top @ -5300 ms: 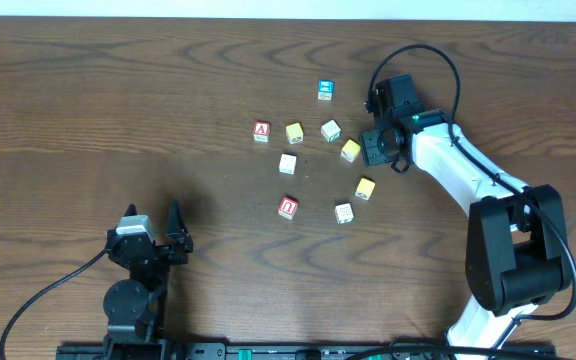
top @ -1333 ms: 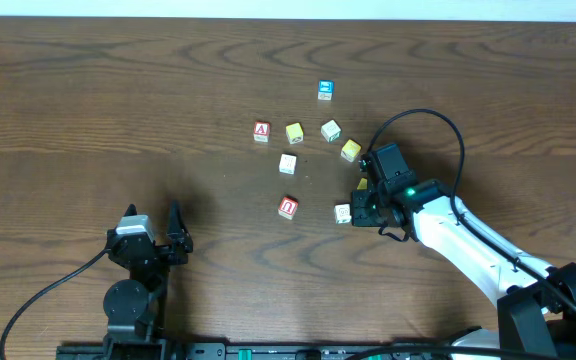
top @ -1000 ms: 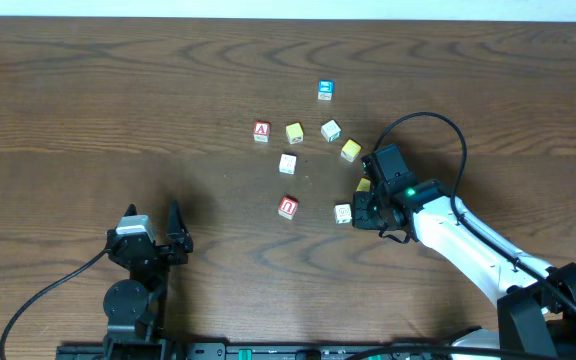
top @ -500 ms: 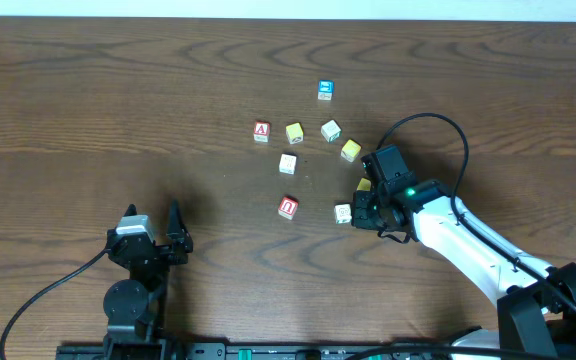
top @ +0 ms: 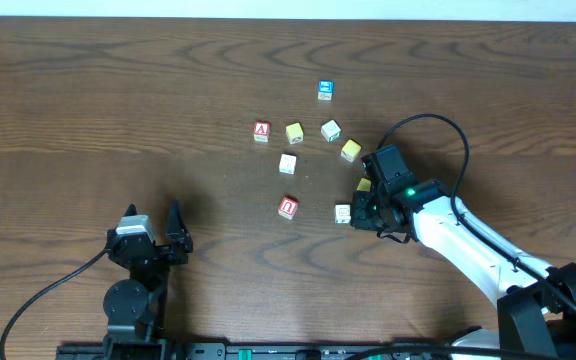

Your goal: Lift 5 blocks

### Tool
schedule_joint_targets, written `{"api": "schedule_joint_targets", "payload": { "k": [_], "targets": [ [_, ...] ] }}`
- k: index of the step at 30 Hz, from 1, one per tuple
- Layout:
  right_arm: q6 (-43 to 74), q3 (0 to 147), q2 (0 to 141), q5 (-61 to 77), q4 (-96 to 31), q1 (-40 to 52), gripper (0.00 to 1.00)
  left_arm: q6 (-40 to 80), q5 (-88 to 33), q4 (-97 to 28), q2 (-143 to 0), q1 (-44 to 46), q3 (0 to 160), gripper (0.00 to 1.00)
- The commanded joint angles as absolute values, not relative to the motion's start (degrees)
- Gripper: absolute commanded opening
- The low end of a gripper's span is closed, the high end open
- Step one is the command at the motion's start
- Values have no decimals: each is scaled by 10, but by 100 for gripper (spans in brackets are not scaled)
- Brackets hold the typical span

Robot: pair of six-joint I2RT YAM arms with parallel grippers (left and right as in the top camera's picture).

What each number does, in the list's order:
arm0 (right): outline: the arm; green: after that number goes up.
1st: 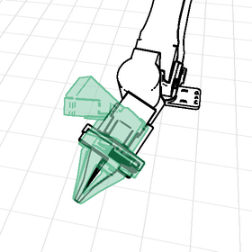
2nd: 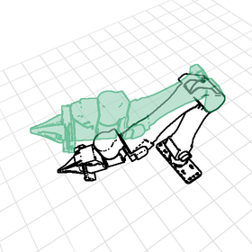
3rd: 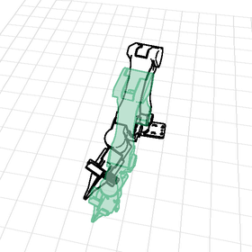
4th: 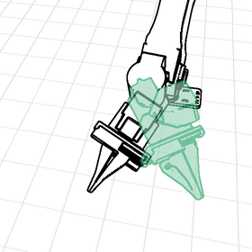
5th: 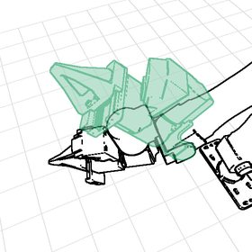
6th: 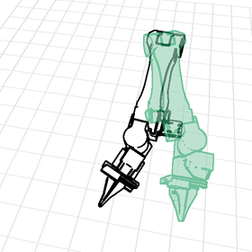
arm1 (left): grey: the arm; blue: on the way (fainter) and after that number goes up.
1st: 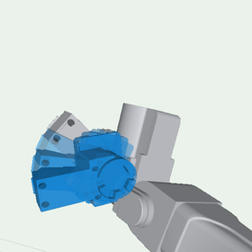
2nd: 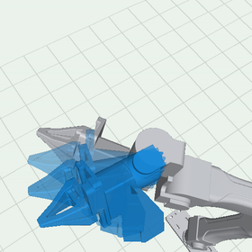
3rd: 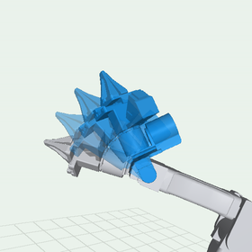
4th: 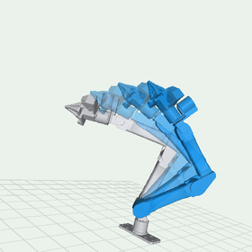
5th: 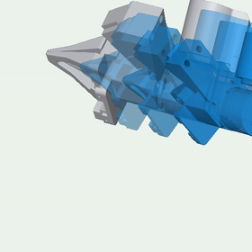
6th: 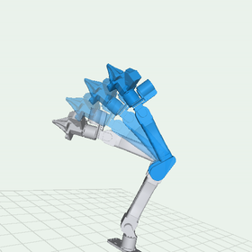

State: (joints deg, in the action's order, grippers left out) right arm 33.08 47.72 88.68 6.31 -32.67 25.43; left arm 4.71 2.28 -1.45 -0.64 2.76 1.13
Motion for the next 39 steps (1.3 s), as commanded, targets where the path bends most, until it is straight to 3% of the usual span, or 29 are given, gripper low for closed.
{"api": "schedule_joint_targets", "payload": {
  "k": [1, 12, 25, 36, 39],
  "targets": [
    [350, 475, 892, 72, -328, 260, 15, 52, 36, -40, -6, 25, 2, 73],
    [269, 475, 892, -21, -325, 260, 16, 52, 36, -40, -6, 25, 2, 73],
    [226, 460, 892, -5, -294, 260, 15, 52, 36, -40, -6, 25, 2, 73],
    [231, 439, 893, -3, -265, 262, 19, 52, 37, -40, -6, 25, 2, 73],
    [231, 431, 893, 2, -254, 267, 27, 52, 36, -40, -6, 25, 2, 73]
  ]
}}
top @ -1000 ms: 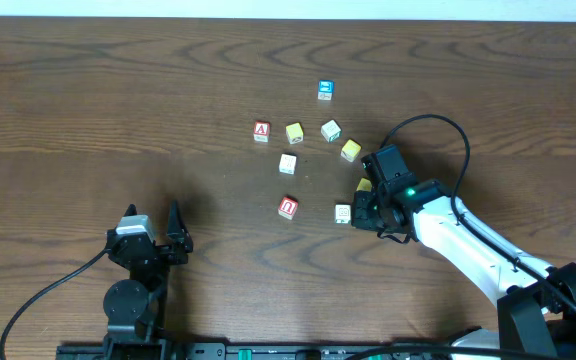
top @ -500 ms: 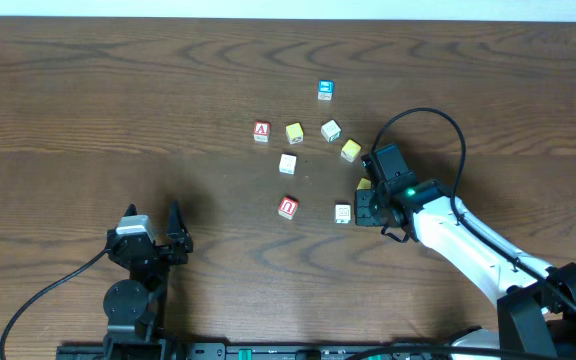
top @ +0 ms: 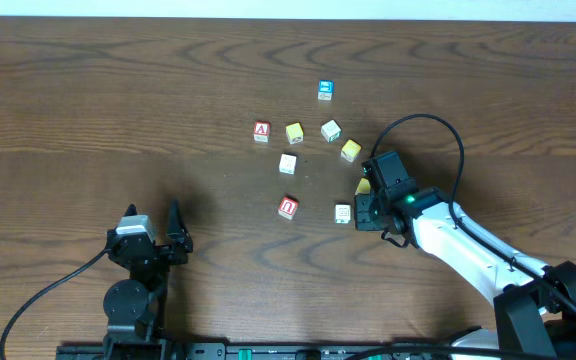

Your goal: Lift 5 blocks

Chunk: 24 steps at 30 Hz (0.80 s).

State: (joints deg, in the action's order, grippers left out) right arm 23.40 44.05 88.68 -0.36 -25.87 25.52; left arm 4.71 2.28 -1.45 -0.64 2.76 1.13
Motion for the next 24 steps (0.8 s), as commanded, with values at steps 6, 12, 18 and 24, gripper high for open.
{"api": "schedule_joint_targets", "payload": {
  "k": [6, 12, 18, 24],
  "targets": [
    [231, 426, 893, 5, -242, 272, 50, 52, 36, -40, -6, 25, 2, 73],
    [231, 427, 893, 5, -233, 272, 58, 52, 37, -40, -6, 25, 2, 73],
    [231, 436, 893, 0, -242, 270, 59, 52, 36, -40, -6, 25, 2, 73],
    [230, 449, 893, -17, -264, 270, 59, 52, 36, -40, -6, 25, 2, 73]
  ]
}}
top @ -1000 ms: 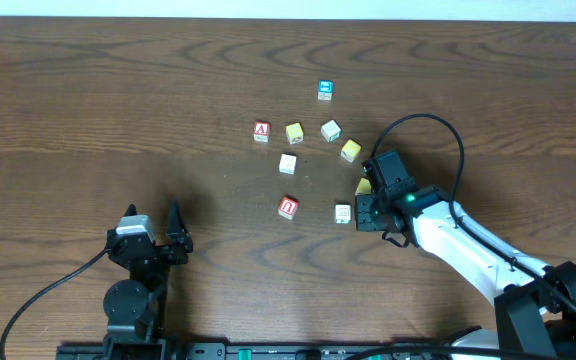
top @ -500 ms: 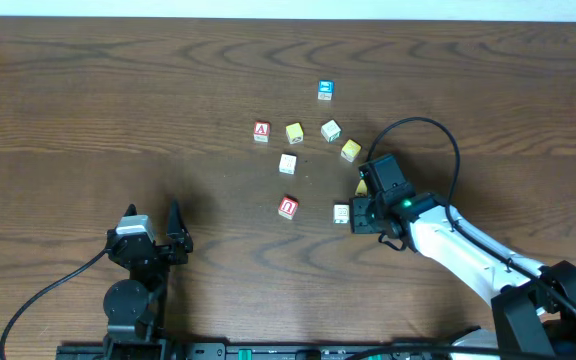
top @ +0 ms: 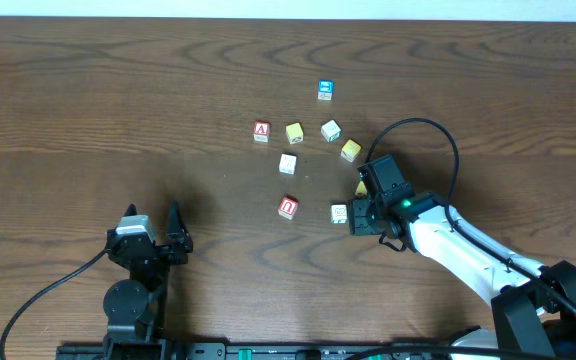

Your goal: Lift 5 blocks

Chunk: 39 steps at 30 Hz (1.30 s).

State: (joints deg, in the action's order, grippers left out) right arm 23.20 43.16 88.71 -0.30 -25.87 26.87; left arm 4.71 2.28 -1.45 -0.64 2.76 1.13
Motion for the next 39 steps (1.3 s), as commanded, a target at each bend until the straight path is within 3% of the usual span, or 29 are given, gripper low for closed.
{"api": "schedule_joint_targets", "payload": {
  "k": [1, 6, 13, 19, 26, 33, 39],
  "targets": [
    [225, 455, 893, -18, -269, 270, 58, 52, 36, -40, -6, 25, 2, 73],
    [209, 498, 892, -52, -322, 270, 59, 52, 36, -40, -6, 25, 2, 73],
    [252, 565, 892, -62, -385, 269, 68, 52, 36, -40, -6, 25, 2, 73],
    [374, 566, 899, -64, -351, 263, 68, 52, 36, -39, -6, 25, 2, 73],
    [414, 566, 954, -64, -299, 261, 65, 52, 36, -40, -6, 25, 2, 73],
    [418, 566, 1005, -62, -275, 257, 56, 52, 36, -40, -6, 25, 2, 73],
    [417, 566, 1005, -63, -262, 245, 40, 52, 36, -40, -6, 25, 2, 73]
  ]
}}
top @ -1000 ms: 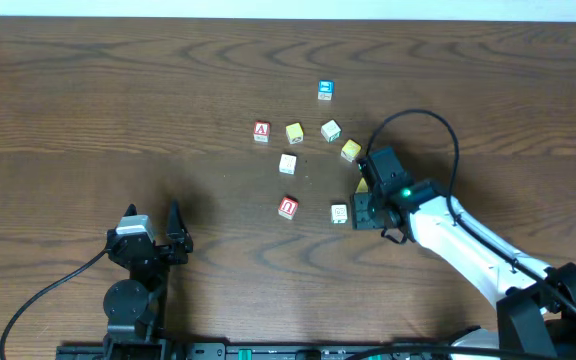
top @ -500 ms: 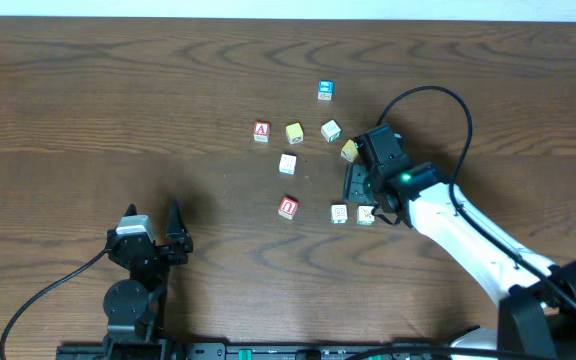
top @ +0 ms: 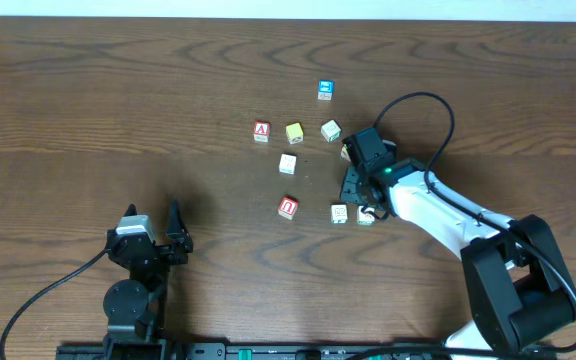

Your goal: Lift 5 blocks

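Observation:
Several small letter blocks lie scattered mid-table: a blue one [top: 325, 90], a red one [top: 261, 131], a yellow one [top: 294, 132], a green-white one [top: 330, 130], a white one [top: 287, 163] and a second red one [top: 287, 207]. Two pale blocks [top: 339, 213] [top: 365, 215] sit side by side. My right gripper [top: 356, 195] hangs just above those two with its fingers apparently spread and nothing seen between them. Its wrist covers most of a yellow block [top: 348, 151]. My left gripper [top: 176, 222] rests far off at the lower left, its fingers together.
The right arm's white link [top: 438, 215] and black cable [top: 433, 130] stretch from the lower right towards the blocks. The left arm's base [top: 133, 290] stands at the front edge. Bare wooden table [top: 88, 110] spreads to the left.
My right gripper has moved up and to the left, from beside the pale block to above it. A second pale block now shows next to the first. The left arm is unchanged.
My right gripper stood just right of the pale block, with a yellow block above it. At the two following moments it sat slightly further left and the pale block had shifted a little left. Now it has turned towards the upper blocks, and two pale blocks lie exposed.

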### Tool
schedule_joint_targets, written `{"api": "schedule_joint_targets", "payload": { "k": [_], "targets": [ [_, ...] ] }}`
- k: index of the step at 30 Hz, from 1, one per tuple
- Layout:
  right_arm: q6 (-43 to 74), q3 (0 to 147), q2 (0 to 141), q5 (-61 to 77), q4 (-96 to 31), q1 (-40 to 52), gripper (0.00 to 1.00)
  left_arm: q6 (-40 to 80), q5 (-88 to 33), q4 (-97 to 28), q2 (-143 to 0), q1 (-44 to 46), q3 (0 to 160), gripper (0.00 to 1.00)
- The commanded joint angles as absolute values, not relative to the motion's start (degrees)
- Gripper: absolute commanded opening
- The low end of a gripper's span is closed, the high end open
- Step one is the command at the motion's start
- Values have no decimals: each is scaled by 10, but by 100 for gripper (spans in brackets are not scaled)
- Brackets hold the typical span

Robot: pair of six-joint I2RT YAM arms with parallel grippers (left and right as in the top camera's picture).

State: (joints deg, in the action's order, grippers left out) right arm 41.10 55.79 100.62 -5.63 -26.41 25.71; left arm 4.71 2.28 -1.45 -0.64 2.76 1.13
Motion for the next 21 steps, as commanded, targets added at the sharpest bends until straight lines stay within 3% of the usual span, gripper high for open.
{"api": "schedule_joint_targets", "payload": {
  "k": [1, 8, 14, 21],
  "targets": [
    [417, 566, 1005, -64, -262, 242, 39, 52, 36, -39, -6, 25, 2, 73],
    [374, 566, 1005, -70, -264, 227, 37, 52, 36, -40, -6, 25, 2, 73],
    [323, 566, 1005, -46, -263, 227, 13, 52, 37, -40, -6, 25, 2, 73],
    [279, 598, 982, -30, -314, 227, 6, 52, 36, -40, -6, 25, 2, 73]
  ]
}}
